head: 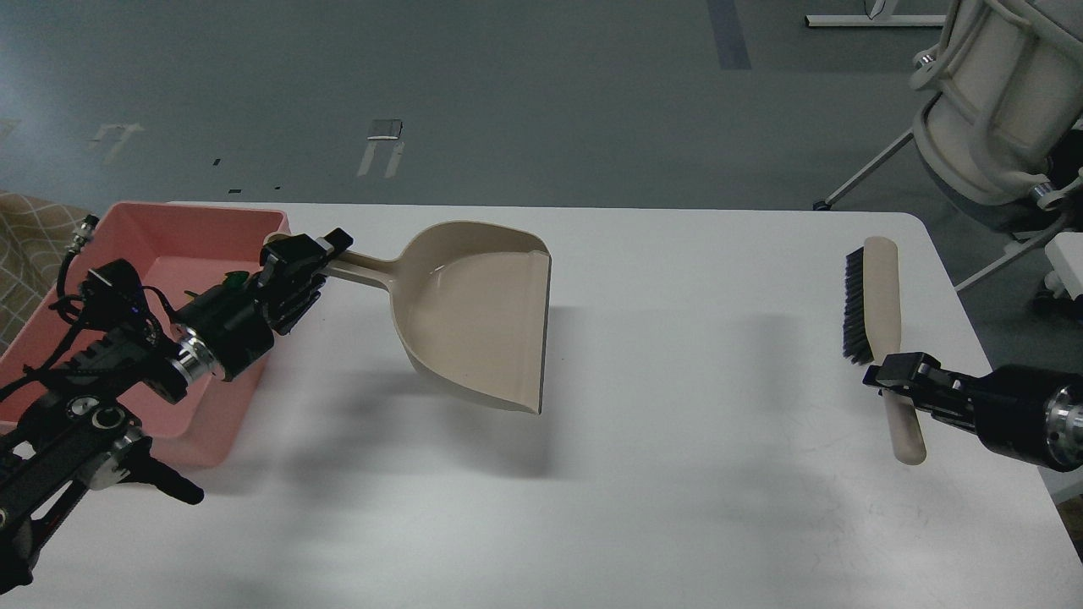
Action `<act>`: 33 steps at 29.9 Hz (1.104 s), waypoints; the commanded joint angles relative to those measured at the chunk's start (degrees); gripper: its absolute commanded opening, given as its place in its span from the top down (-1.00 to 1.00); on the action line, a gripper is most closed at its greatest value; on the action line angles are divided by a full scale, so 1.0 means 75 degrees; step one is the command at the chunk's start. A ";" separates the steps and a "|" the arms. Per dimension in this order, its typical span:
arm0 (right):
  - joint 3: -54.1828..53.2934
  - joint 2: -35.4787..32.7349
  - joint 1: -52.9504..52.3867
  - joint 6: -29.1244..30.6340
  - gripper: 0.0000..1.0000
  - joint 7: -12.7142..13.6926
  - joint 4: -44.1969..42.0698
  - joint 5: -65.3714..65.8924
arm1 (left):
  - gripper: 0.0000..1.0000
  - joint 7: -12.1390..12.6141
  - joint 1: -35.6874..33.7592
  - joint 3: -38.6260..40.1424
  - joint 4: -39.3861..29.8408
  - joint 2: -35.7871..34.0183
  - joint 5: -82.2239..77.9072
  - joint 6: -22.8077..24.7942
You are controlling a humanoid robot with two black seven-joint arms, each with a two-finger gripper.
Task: Sweep and dump garbage into bin
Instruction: 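Bring the empty dustpan back and lower it onto the table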
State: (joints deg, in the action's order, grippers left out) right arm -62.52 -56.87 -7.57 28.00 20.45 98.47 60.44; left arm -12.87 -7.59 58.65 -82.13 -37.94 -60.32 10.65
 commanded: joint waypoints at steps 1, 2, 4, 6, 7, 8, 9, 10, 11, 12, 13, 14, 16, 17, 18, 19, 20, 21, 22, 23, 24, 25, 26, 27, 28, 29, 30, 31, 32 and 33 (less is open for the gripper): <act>0.0004 -0.0128 0.0212 0.0000 1.00 -0.0019 -0.0110 0.0016 | 0.98 0.0005 -0.0007 -0.0226 -0.0006 0.0416 -0.0066 -0.0200; 0.0004 -0.0198 0.0236 0.0000 1.00 -0.0020 -0.0122 0.0016 | 0.97 0.0005 0.0004 -0.0238 0.0006 0.0569 -0.0113 -0.0247; 0.0004 -0.0303 0.0247 0.0000 1.00 -0.0031 -0.0145 0.0051 | 0.97 0.0005 0.0016 -0.0238 0.0029 0.0675 -0.0160 -0.0271; -0.0019 -0.0421 0.0224 0.0000 1.00 -0.0101 -0.0320 0.0203 | 0.97 0.0005 0.0016 -0.0250 0.0052 0.0932 -0.0195 -0.0376; -0.0043 -0.0445 0.0178 0.0000 1.00 -0.0194 -0.0518 0.0273 | 0.97 0.0005 0.0028 -0.0250 0.0076 0.1154 -0.0207 -0.0481; -0.0043 -0.0457 0.0154 0.0000 1.00 -0.0242 -0.0578 0.0297 | 0.97 0.0016 0.0028 -0.0250 0.0099 0.1249 -0.0207 -0.0529; -0.0054 -0.0480 0.0142 0.0000 1.00 -0.0289 -0.0660 0.0309 | 0.97 0.0016 0.0028 -0.0250 0.0181 0.1424 -0.0207 -0.0564; -0.0055 -0.0480 0.0142 0.0000 1.00 -0.0289 -0.0661 0.0309 | 0.97 0.0016 0.0028 -0.0250 0.0228 0.1495 -0.0207 -0.0588; -0.0066 -0.0468 0.0142 0.0000 1.00 -0.0289 -0.0661 0.0309 | 0.97 0.0016 0.0028 -0.0261 0.0275 0.1566 -0.0218 -0.0588; -0.0055 -0.0468 0.0142 0.0000 1.00 -0.0289 -0.0591 0.0309 | 0.97 0.0016 0.0028 -0.0250 0.0426 0.1659 -0.0219 -0.0611; -0.0020 -0.0468 0.0154 0.0000 1.00 -0.0289 -0.0556 0.0309 | 0.97 0.0005 0.0028 -0.0250 0.0590 0.1741 -0.0219 -0.0634; -0.0019 -0.0457 0.0165 0.0000 1.00 -0.0289 -0.0556 0.0309 | 0.97 -0.0007 0.0028 -0.0250 0.0661 0.1789 -0.0230 -0.0646; 0.0004 -0.0410 0.0177 0.0000 1.00 -0.0289 -0.0567 0.0321 | 0.97 -0.0019 0.0028 -0.0250 0.0814 0.1859 -0.0230 -0.0658; 0.0016 -0.0398 0.0177 0.0000 1.00 -0.0289 -0.0567 0.0344 | 0.97 -0.0030 0.0028 -0.0250 0.0837 0.1859 -0.0230 -0.0658; 0.0027 -0.0375 0.0177 0.0000 1.00 -0.0289 -0.0567 0.0460 | 0.96 -0.0031 0.0028 -0.0250 0.0884 0.1894 -0.0242 -0.0693; 0.0027 -0.0363 0.0177 0.0000 1.00 -0.0289 -0.0567 0.0624 | 0.96 -0.0031 0.0028 -0.0250 0.0908 0.1941 -0.0265 -0.0716; 0.0027 -0.0363 0.0177 0.0000 1.00 -0.0289 -0.0567 0.0707 | 0.96 -0.0031 0.0028 -0.0250 0.0908 0.1965 -0.0265 -0.0717; 0.0027 -0.0340 0.0177 0.0000 1.00 -0.0301 -0.0567 0.0847 | 0.96 -0.0042 0.0039 -0.0261 0.0908 0.2023 -0.0277 -0.0717; 0.0027 -0.0316 0.0177 0.0000 1.00 -0.0301 -0.0567 0.0894 | 0.96 -0.0054 0.0039 -0.0261 0.0908 0.2035 -0.0289 -0.0717; 0.0027 -0.0304 0.0177 0.0000 1.00 -0.0301 -0.0567 0.0930 | 0.95 -0.0054 0.0063 -0.0261 0.0908 0.2047 -0.0324 -0.0717; 0.0027 -0.0304 0.0166 0.0000 1.00 -0.0301 -0.0567 0.0953 | 0.95 -0.0077 0.0098 -0.0273 0.0920 0.2035 -0.0394 -0.0717; 0.0027 -0.0304 0.0165 0.0000 1.00 -0.0301 -0.0556 0.0953 | 0.95 -0.0077 0.0144 -0.0273 0.0931 0.2023 -0.0510 -0.0717; 0.0027 -0.0304 0.0165 0.0000 1.00 -0.0301 -0.0555 0.0953 | 0.95 -0.0089 0.0168 -0.0273 0.0943 0.2035 -0.0593 -0.0717; 0.0027 -0.0293 0.0165 0.0000 1.00 -0.0301 -0.0555 0.0953 | 0.95 -0.0089 0.0203 -0.0273 0.0943 0.2047 -0.0791 -0.0717; 0.0027 -0.0304 0.0165 0.0000 1.00 -0.0301 -0.0544 0.0965 | 0.95 -0.0089 0.0215 -0.0273 0.0943 0.2058 -0.0874 -0.0717; 0.0027 -0.0293 0.0165 0.0000 1.00 -0.0301 -0.0544 0.0965 | 0.95 -0.0089 0.0215 -0.0273 0.0943 0.2059 -0.0921 -0.0717; 0.0027 -0.0293 0.0165 0.0000 1.00 -0.0289 -0.0544 0.0965 | 0.95 -0.0089 0.0204 -0.0273 0.0966 0.2059 -0.0945 -0.0728; 0.0027 -0.0293 0.0165 0.0000 1.00 -0.0301 -0.0544 0.0965 | 0.95 -0.0089 0.0203 -0.0273 0.0990 0.2059 -0.0945 -0.0740; 0.0039 -0.0293 0.0165 0.0000 1.00 -0.0301 -0.0544 0.0977 | 0.95 -0.0078 0.0203 -0.0261 0.1094 0.2070 -0.0945 -0.0752; 0.0051 -0.0293 0.0165 0.0000 1.00 -0.0301 -0.0544 0.1023 | 0.95 -0.0077 0.0203 -0.0261 0.1212 0.2093 -0.0945 -0.0787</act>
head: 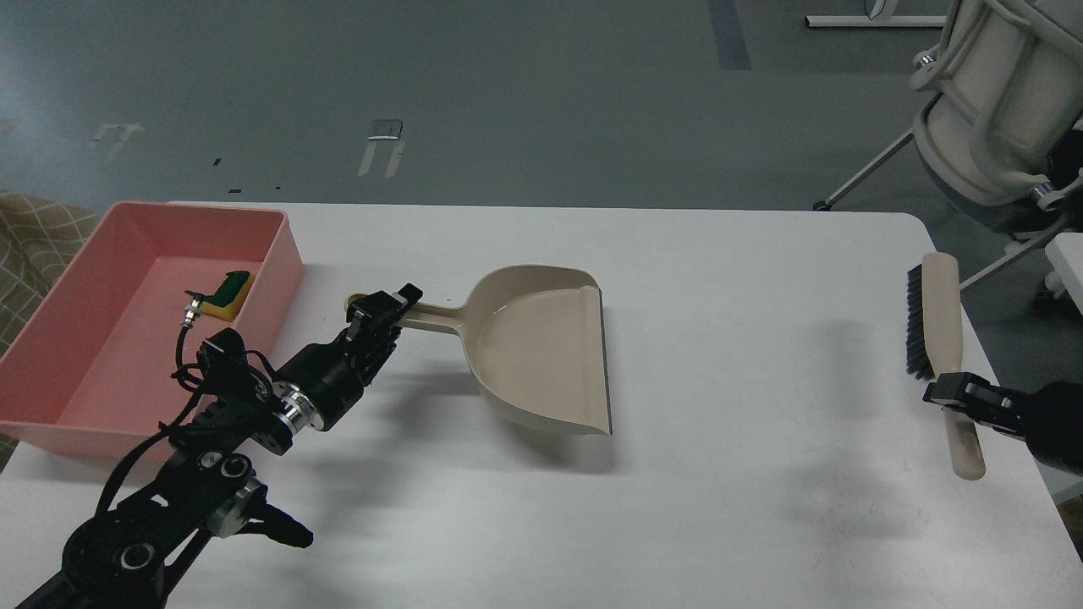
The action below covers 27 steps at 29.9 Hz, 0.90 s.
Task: Sweep and dump garbage into bin
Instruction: 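Bring the empty dustpan back and lower it onto the table, then release the dustpan handle and withdraw the left gripper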
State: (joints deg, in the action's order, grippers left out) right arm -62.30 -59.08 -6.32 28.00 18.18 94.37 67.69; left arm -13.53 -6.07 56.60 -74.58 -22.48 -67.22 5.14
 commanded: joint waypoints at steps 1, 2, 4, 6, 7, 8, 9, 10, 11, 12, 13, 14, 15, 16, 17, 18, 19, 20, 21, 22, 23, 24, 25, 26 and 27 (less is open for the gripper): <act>0.0033 0.0002 -0.0001 0.0000 1.00 0.0002 0.0003 0.0080 | 0.95 0.0012 0.0001 0.0012 0.0252 0.0055 -0.0026 -0.0075; 0.0068 0.0013 -0.0001 0.0000 1.00 0.0002 0.0003 0.0104 | 0.95 0.0000 -0.0011 0.0001 0.0287 0.0102 -0.0026 -0.0087; 0.0138 0.0037 -0.0001 0.0000 1.00 0.0002 0.0038 0.0139 | 0.94 0.0000 -0.0011 -0.0011 0.0369 0.0138 -0.0026 -0.0134; 0.0139 0.0060 0.0010 0.0000 1.00 0.0002 0.0084 0.0139 | 0.93 0.0000 0.0001 -0.0023 0.0381 0.0149 -0.0026 -0.0181; 0.0139 0.0060 0.0010 0.0000 1.00 0.0002 0.0096 0.0139 | 0.92 0.0000 0.0001 -0.0023 0.0369 0.0149 -0.0026 -0.0193; 0.0139 0.0060 0.0010 0.0000 1.00 0.0002 0.0120 0.0139 | 0.90 0.0000 0.0013 -0.0023 0.0369 0.0149 -0.0038 -0.0204; 0.0139 0.0060 0.0010 0.0000 1.00 0.0002 0.0120 0.0139 | 0.89 0.0000 0.0001 -0.0023 0.0369 0.0149 -0.0038 -0.0204; 0.0139 0.0060 0.0010 0.0000 1.00 0.0002 0.0131 0.0139 | 0.87 0.0000 0.0001 -0.0023 0.0369 0.0138 -0.0038 -0.0204; 0.0139 0.0060 0.0010 0.0000 1.00 0.0002 0.0143 0.0139 | 0.83 0.0000 0.0001 -0.0023 0.0358 0.0138 -0.0038 -0.0204; 0.0139 0.0060 -0.0001 0.0000 1.00 0.0002 0.0166 0.0139 | 0.72 0.0000 -0.0011 -0.0011 0.0346 0.0138 -0.0038 -0.0216; 0.0139 0.0060 -0.0001 0.0000 1.00 0.0002 0.0167 0.0139 | 0.67 0.0000 -0.0011 -0.0011 0.0346 0.0138 -0.0038 -0.0216; 0.0139 0.0060 -0.0001 0.0000 1.00 0.0002 0.0178 0.0139 | 0.54 0.0000 -0.0011 -0.0011 0.0346 0.0126 -0.0038 -0.0216; 0.0139 0.0060 -0.0001 0.0000 1.00 0.0002 0.0178 0.0139 | 0.47 0.0000 -0.0011 -0.0011 0.0346 0.0126 -0.0038 -0.0216; 0.0139 0.0072 -0.0001 0.0000 1.00 0.0002 0.0178 0.0139 | 0.37 0.0000 -0.0011 -0.0011 0.0346 0.0114 -0.0038 -0.0228; 0.0139 0.0095 -0.0001 0.0000 1.00 0.0002 0.0178 0.0139 | 0.16 0.0000 0.0001 -0.0011 0.0357 0.0103 -0.0038 -0.0228; 0.0150 0.0107 -0.0001 0.0000 1.00 0.0002 0.0178 0.0139 | 0.06 0.0000 0.0001 -0.0011 0.0358 0.0103 -0.0038 -0.0228; 0.0150 0.0142 -0.0001 0.0000 1.00 0.0002 0.0167 0.0139 | -0.05 0.0000 0.0001 -0.0023 0.0358 0.0103 -0.0038 -0.0240; 0.0150 0.0154 -0.0001 0.0000 1.00 0.0002 0.0167 0.0139 | -0.11 0.0000 0.0013 -0.0023 0.0358 0.0126 -0.0038 -0.0240; 0.0150 0.0154 0.0010 0.0000 1.00 0.0002 0.0178 0.0139 | -0.13 0.0000 0.0013 -0.0023 0.0358 0.0138 -0.0038 -0.0240; 0.0150 0.0154 0.0010 0.0000 1.00 0.0002 0.0178 0.0139 | -0.15 -0.0012 0.0024 -0.0023 0.0358 0.0138 -0.0038 -0.0251; 0.0150 0.0154 0.0010 0.0000 1.00 0.0002 0.0178 0.0139 | -0.18 -0.0012 0.0024 -0.0023 0.0358 0.0126 -0.0038 -0.0286; 0.0150 0.0154 0.0010 0.0000 1.00 0.0002 0.0178 0.0139 | -0.19 0.0000 0.0024 -0.0023 0.0358 0.0126 -0.0038 -0.0287; 0.0150 0.0154 0.0010 0.0000 1.00 0.0002 0.0178 0.0139 | -0.24 0.0000 0.0024 -0.0023 0.0358 0.0126 -0.0038 -0.0298; 0.0150 0.0154 0.0034 0.0000 1.00 0.0002 0.0178 0.0139 | -0.25 0.0000 0.0024 -0.0035 0.0358 0.0091 -0.0038 -0.0298; 0.0150 0.0154 0.0034 0.0000 1.00 0.0002 0.0178 0.0139 | -0.26 0.0000 0.0024 -0.0046 0.0358 0.0068 -0.0038 -0.0298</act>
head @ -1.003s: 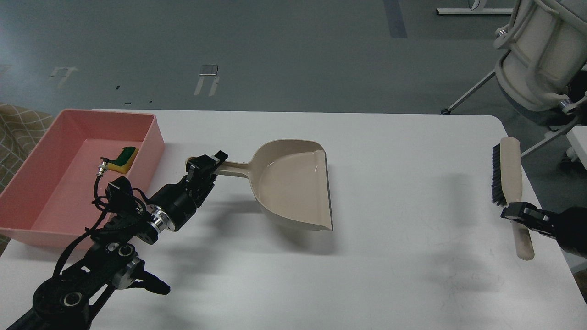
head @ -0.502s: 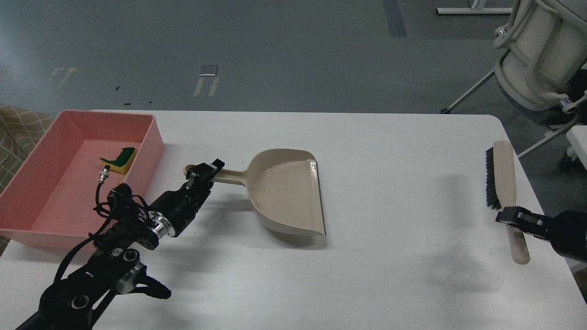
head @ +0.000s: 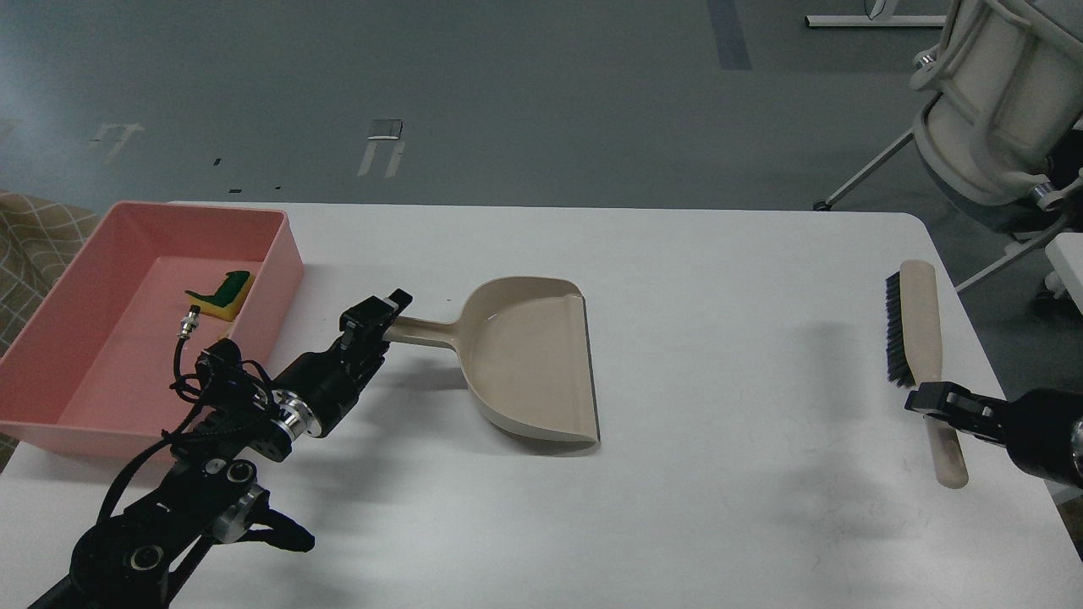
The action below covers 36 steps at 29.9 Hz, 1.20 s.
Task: Sweep and dump garbage into bin
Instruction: 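Release the dustpan handle and withdraw the left gripper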
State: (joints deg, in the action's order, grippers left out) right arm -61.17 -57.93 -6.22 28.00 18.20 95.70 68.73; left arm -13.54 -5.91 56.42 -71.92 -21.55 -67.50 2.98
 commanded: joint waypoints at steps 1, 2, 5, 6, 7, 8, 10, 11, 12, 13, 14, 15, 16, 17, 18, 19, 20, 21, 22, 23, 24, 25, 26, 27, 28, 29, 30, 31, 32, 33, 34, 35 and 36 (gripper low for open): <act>0.0000 0.0002 0.0032 0.0000 1.00 -0.0001 0.0001 0.0000 | -0.28 0.0000 0.0003 -0.0023 0.0003 -0.0068 0.0000 -0.0011; 0.0000 0.0002 0.0044 0.0000 1.00 -0.0001 0.0001 0.0000 | -0.36 0.0000 0.0003 -0.0023 0.0015 -0.0091 0.0000 -0.0011; 0.0024 0.0002 0.0068 0.0000 1.00 -0.0001 0.0060 -0.0012 | -0.41 0.0000 0.0003 -0.0023 0.0050 -0.0138 0.0000 -0.0011; 0.0047 0.0002 0.0079 0.0000 1.00 -0.0001 0.0072 0.0000 | -0.43 0.0000 0.0003 -0.0023 0.0050 -0.0150 0.0000 -0.0011; 0.0082 0.0002 0.0079 0.0000 1.00 -0.0001 0.0083 0.0000 | -0.44 0.0000 0.0003 -0.0023 0.0050 -0.0162 0.0000 -0.0011; 0.0175 -0.0021 0.0079 0.0000 1.00 -0.0001 0.0083 0.0011 | -0.45 0.0000 0.0003 -0.0023 0.0050 -0.0185 0.0000 -0.0011; 0.0246 -0.0057 0.0079 0.0000 1.00 -0.0001 0.0083 0.0070 | -0.51 0.0000 0.0003 -0.0023 0.0050 -0.0197 0.0000 -0.0011; 0.0270 -0.0057 0.0079 0.0000 1.00 -0.0001 0.0083 0.0128 | -0.54 0.0000 -0.0009 -0.0023 0.0050 -0.0197 0.0000 -0.0011; 0.0281 -0.0045 0.0079 0.0000 1.00 -0.0001 0.0083 0.0245 | -0.60 0.0000 -0.0009 -0.0023 0.0050 -0.0197 0.0012 -0.0011; 0.0305 -0.0033 0.0091 0.0000 1.00 -0.0001 0.0083 0.0350 | -0.72 0.0000 -0.0009 -0.0011 0.0050 -0.0232 0.0023 -0.0011; 0.0305 -0.0033 0.0091 0.0000 1.00 -0.0001 0.0083 0.0351 | -0.72 0.0000 -0.0009 -0.0011 0.0050 -0.0232 0.0023 -0.0011; 0.0409 -0.0022 0.0091 0.0000 1.00 -0.0001 0.0083 0.0421 | -0.85 0.0023 -0.0009 -0.0011 0.0039 -0.0290 0.0081 -0.0011; 0.0503 -0.0022 0.0079 0.0000 1.00 -0.0001 0.0083 0.0456 | -0.94 0.0035 -0.0009 0.0000 0.0015 -0.0314 0.0094 -0.0011; 0.0527 -0.0022 0.0079 0.0000 1.00 -0.0001 0.0083 0.0457 | -0.94 0.0035 0.0003 0.0000 -0.0008 -0.0337 0.0094 0.0001; 0.0551 -0.0010 0.0079 0.0000 1.00 -0.0001 0.0095 0.0457 | -0.95 0.0047 0.0015 0.0024 -0.0043 -0.0419 0.0105 0.0001; 0.0551 -0.0010 0.0079 0.0000 1.00 -0.0001 0.0095 0.0457 | -0.95 0.0047 0.0015 0.0035 -0.0055 -0.0489 0.0117 0.0001; 0.0551 -0.0010 0.0079 0.0000 1.00 -0.0001 0.0095 0.0457 | -0.95 0.0047 0.0015 0.0036 -0.0055 -0.0490 0.0117 0.0001; 0.0551 -0.0010 0.0079 0.0000 1.00 -0.0001 0.0095 0.0468 | -0.95 0.0059 0.0015 0.0036 -0.0055 -0.0536 0.0117 0.0001; 0.0563 0.0002 0.0079 0.0000 1.00 -0.0001 0.0095 0.0468 | -0.95 0.0082 0.0015 0.0024 -0.0055 -0.0572 0.0117 -0.0011; 0.0563 0.0002 0.0079 0.0000 1.00 -0.0001 0.0095 0.0468 | -0.95 0.0082 0.0015 0.0012 -0.0055 -0.0584 0.0117 -0.0011; 0.0563 0.0002 0.0079 0.0000 1.00 -0.0001 0.0095 0.0468 | -0.95 0.0094 0.0026 0.0000 -0.0055 -0.0676 0.0117 -0.0011; 0.0563 0.0002 0.0079 0.0000 1.00 -0.0001 0.0095 0.0468 | -0.95 0.0094 0.0050 -0.0023 -0.0055 -0.0805 0.0117 0.0001; 0.0563 0.0002 0.0079 0.0000 1.00 -0.0001 0.0095 0.0468 | -0.95 0.0094 0.0050 -0.0023 -0.0055 -0.0806 0.0117 0.0001; 0.0574 0.0037 0.0079 0.0000 1.00 -0.0001 0.0095 0.0468 | -0.95 0.0082 0.0119 -0.0011 -0.0055 -0.0864 0.0117 0.0001; 0.0575 0.0072 0.0079 0.0000 1.00 -0.0001 0.0095 0.0468 | -0.95 0.0082 0.0155 0.0000 -0.0067 -0.0876 0.0117 0.0001; 0.0586 0.0119 0.0079 0.0000 1.00 -0.0001 0.0095 0.0468 | -0.95 0.0082 0.0179 0.0047 -0.0078 -0.0900 0.0117 0.0001; 0.0586 0.0131 0.0079 0.0000 1.00 -0.0001 0.0095 0.0468 | -0.95 0.0082 0.0190 0.0117 -0.0090 -0.0912 0.0129 0.0001; 0.0586 0.0131 0.0079 0.0000 1.00 -0.0001 0.0095 0.0468 | -0.95 0.0082 0.0190 0.0152 -0.0102 -0.0912 0.0129 -0.0011; 0.0586 0.0142 0.0079 0.0000 1.00 -0.0001 0.0107 0.0468 | -0.95 0.0082 0.0190 0.0164 -0.0114 -0.0935 0.0140 -0.0011; 0.0586 0.0142 0.0079 0.0000 1.00 -0.0001 0.0107 0.0468 | -0.95 0.0082 0.0190 0.0164 -0.0125 -0.0970 0.0141 -0.0011; 0.0586 0.0142 0.0091 0.0000 1.00 -0.0001 0.0107 0.0468 | -0.95 0.0082 0.0190 0.0176 -0.0160 -0.1005 0.0152 -0.0011; 0.0609 0.0154 0.0091 0.0000 1.00 -0.0001 0.0107 0.0468 | -0.95 0.0070 0.0190 0.0176 -0.0242 -0.1064 0.0210 -0.0011; 0.0610 0.0166 0.0091 0.0000 1.00 -0.0001 0.0095 0.0468 | -0.95 0.0070 0.0202 0.0176 -0.0324 -0.1122 0.0338 -0.0011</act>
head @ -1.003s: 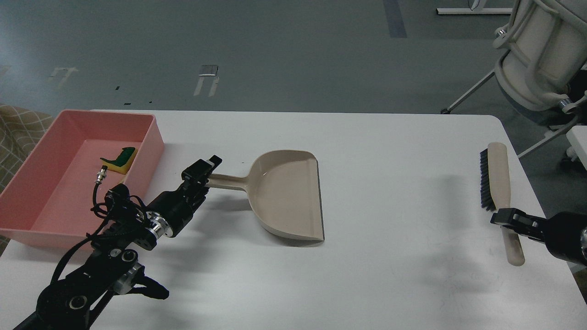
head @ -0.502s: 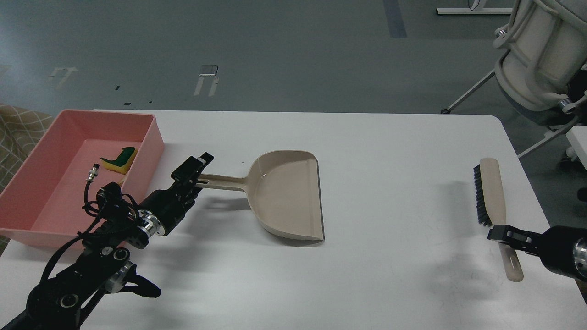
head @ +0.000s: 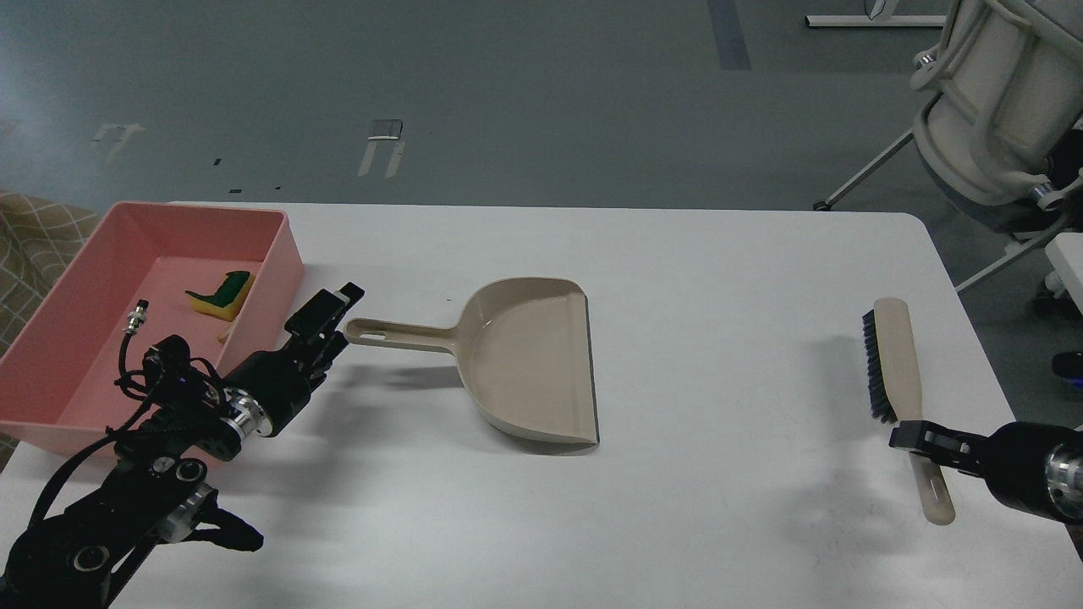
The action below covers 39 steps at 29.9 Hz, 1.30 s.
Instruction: Sweep and dump garbage into bin
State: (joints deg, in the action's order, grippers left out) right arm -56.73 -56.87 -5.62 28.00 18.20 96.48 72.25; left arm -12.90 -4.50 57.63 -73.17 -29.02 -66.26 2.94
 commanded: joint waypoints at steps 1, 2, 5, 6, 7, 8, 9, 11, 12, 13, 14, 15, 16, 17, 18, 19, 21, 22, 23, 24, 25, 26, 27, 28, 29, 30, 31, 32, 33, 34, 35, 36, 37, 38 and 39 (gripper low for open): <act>0.0017 0.0024 0.0012 0.0000 1.00 0.0000 -0.0008 -0.0001 | -0.95 -0.0003 0.0002 0.0015 -0.0216 -0.0138 0.0267 -0.0006; 0.0017 0.0024 0.0012 0.0000 1.00 0.0000 -0.0008 -0.0001 | -0.95 -0.0003 0.0013 0.0015 -0.0321 -0.0184 0.0442 -0.0006; 0.0017 0.0035 0.0012 0.0000 1.00 0.0000 -0.0008 -0.0001 | -0.95 0.0032 0.0013 0.0015 -0.0508 -0.0313 0.0549 -0.0041; 0.0017 0.0035 0.0012 0.0000 1.00 0.0000 0.0004 -0.0001 | -0.95 0.0032 0.0013 0.0004 -0.0544 -0.0348 0.0549 -0.0064; 0.0017 0.0035 0.0012 0.0000 1.00 0.0000 -0.0008 -0.0001 | -0.95 0.0055 0.0002 0.0004 -0.0579 -0.0407 0.0561 -0.0099; 0.0017 0.0047 0.0012 0.0000 1.00 0.0000 -0.0008 -0.0001 | -0.95 0.0056 0.0002 0.0004 -0.0580 -0.0477 0.0561 -0.0100; 0.0017 0.0059 0.0012 0.0000 1.00 0.0000 -0.0008 -0.0001 | -0.95 0.0067 -0.0010 0.0004 -0.0580 -0.0513 0.0561 -0.0100; 0.0017 0.0094 0.0012 0.0000 1.00 0.0000 -0.0008 -0.0001 | -0.95 0.0067 -0.0010 0.0015 -0.0591 -0.0606 0.0561 -0.0100; 0.0017 0.0094 0.0012 0.0000 1.00 0.0000 -0.0008 -0.0001 | -0.95 0.0067 -0.0022 0.0015 -0.0591 -0.0641 0.0561 -0.0100; 0.0017 0.0094 0.0023 0.0000 1.00 0.0000 -0.0008 -0.0001 | -0.95 0.0067 -0.0033 0.0039 -0.0591 -0.0711 0.0573 -0.0100; 0.0017 0.0094 0.0070 0.0000 1.00 0.0000 -0.0008 0.0022 | -0.95 0.0067 -0.0045 0.0039 -0.0603 -0.0735 0.0584 -0.0100; 0.0017 0.0094 0.0093 0.0000 1.00 0.0000 -0.0008 0.0046 | -0.95 0.0067 -0.0045 0.0039 -0.0603 -0.0747 0.0584 -0.0100; 0.0017 0.0094 0.0129 0.0000 1.00 0.0000 -0.0008 0.0150 | -0.95 0.0067 -0.0068 0.0039 -0.0603 -0.0747 0.0584 -0.0100; 0.0017 0.0094 0.0152 0.0000 1.00 0.0000 -0.0008 0.0233 | -0.95 0.0067 -0.0069 0.0050 -0.0603 -0.0747 0.0584 -0.0100; 0.0017 0.0094 0.0152 0.0000 1.00 0.0000 -0.0008 0.0315 | -0.95 0.0056 -0.0080 0.0050 -0.0603 -0.0736 0.0584 -0.0100; 0.0017 0.0117 0.0152 0.0000 1.00 0.0000 -0.0008 0.0408 | -0.95 0.0067 -0.0104 0.0074 -0.0615 -0.0712 0.0584 -0.0111; 0.0017 0.0129 0.0152 0.0000 1.00 0.0000 -0.0008 0.0421 | -0.95 0.0067 -0.0139 0.0109 -0.0638 -0.0677 0.0584 -0.0100; 0.0017 0.0129 0.0141 0.0000 1.00 0.0000 -0.0008 0.0421 | -0.95 0.0056 -0.0197 0.0121 -0.0696 -0.0677 0.0596 -0.0100; 0.0006 0.0117 0.0141 0.0000 1.00 0.0000 -0.0008 0.0421 | -0.95 0.0056 -0.0221 0.0121 -0.0708 -0.0677 0.0619 -0.0111; 0.0006 0.0117 0.0141 0.0000 1.00 0.0000 -0.0008 0.0421 | -0.95 0.0067 -0.0221 0.0121 -0.0732 -0.0677 0.0654 -0.0111; 0.0017 0.0117 0.0129 0.0000 1.00 0.0000 -0.0008 0.0421 | -0.95 0.0067 -0.0256 0.0121 -0.0755 -0.0689 0.0713 -0.0111; 0.0017 0.0117 0.0129 0.0000 1.00 0.0000 -0.0008 0.0421 | -0.95 0.0067 -0.0303 0.0121 -0.0755 -0.0689 0.0748 -0.0111; 0.0017 0.0117 0.0140 0.0000 1.00 0.0000 -0.0008 0.0421 | -0.95 0.0067 -0.0373 0.0121 -0.0755 -0.0689 0.0795 -0.0111; 0.0017 0.0117 0.0152 0.0000 0.90 0.0011 -0.0008 0.0421 | -0.95 0.0067 -0.0431 0.0121 -0.0755 -0.0700 0.0877 -0.0123; 0.0017 0.0129 0.0152 0.0000 0.82 0.0011 -0.0008 0.0421 | -0.95 0.0067 -0.0455 0.0121 -0.0755 -0.0712 0.0912 -0.0123; 0.0006 0.0129 0.0164 0.0000 0.66 0.0000 -0.0008 0.0421 | -0.95 0.0067 -0.0479 0.0121 -0.0744 -0.0724 0.0971 -0.0135; -0.0006 0.0141 0.0152 0.0000 0.55 0.0000 -0.0008 0.0409 | -0.95 0.0067 -0.0502 0.0121 -0.0755 -0.0724 0.0983 -0.0135; -0.0018 0.0141 0.0164 0.0000 0.41 0.0000 0.0004 0.0409 | -0.95 0.0067 -0.0525 0.0121 -0.0755 -0.0724 0.1006 -0.0146; -0.0041 0.0141 0.0152 0.0000 0.25 0.0000 0.0004 0.0409 | -0.95 0.0067 -0.0549 0.0121 -0.0744 -0.0724 0.1006 -0.0158; -0.0053 0.0141 0.0164 0.0000 0.16 0.0000 0.0004 0.0409 | -0.95 0.0067 -0.0549 0.0121 -0.0744 -0.0724 0.1006 -0.0158; -0.0053 0.0152 0.0152 0.0000 0.13 0.0000 0.0004 0.0409 | -0.95 0.0067 -0.0549 0.0121 -0.0744 -0.0724 0.1006 -0.0158; -0.0041 0.0164 0.0152 0.0000 0.11 0.0000 0.0004 0.0409 | -0.95 0.0067 -0.0549 0.0121 -0.0744 -0.0724 0.1006 -0.0158; -0.0041 0.0164 0.0152 0.0000 0.10 0.0000 0.0004 0.0409 | -0.95 0.0067 -0.0549 0.0121 -0.0744 -0.0724 0.1006 -0.0158; -0.0041 0.0164 0.0152 0.0000 0.07 0.0000 0.0004 0.0409 | -0.95 0.0067 -0.0549 0.0121 -0.0744 -0.0724 0.1006 -0.0158; -0.0041 0.0164 0.0152 0.0000 0.03 0.0000 0.0004 0.0409 | -0.95 0.0067 -0.0549 0.0132 -0.0744 -0.0724 0.1006 -0.0158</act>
State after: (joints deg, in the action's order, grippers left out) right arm -57.05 -55.68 -4.45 28.00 18.20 96.51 75.33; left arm -12.40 -8.58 58.54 -78.77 -34.45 -58.72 1.77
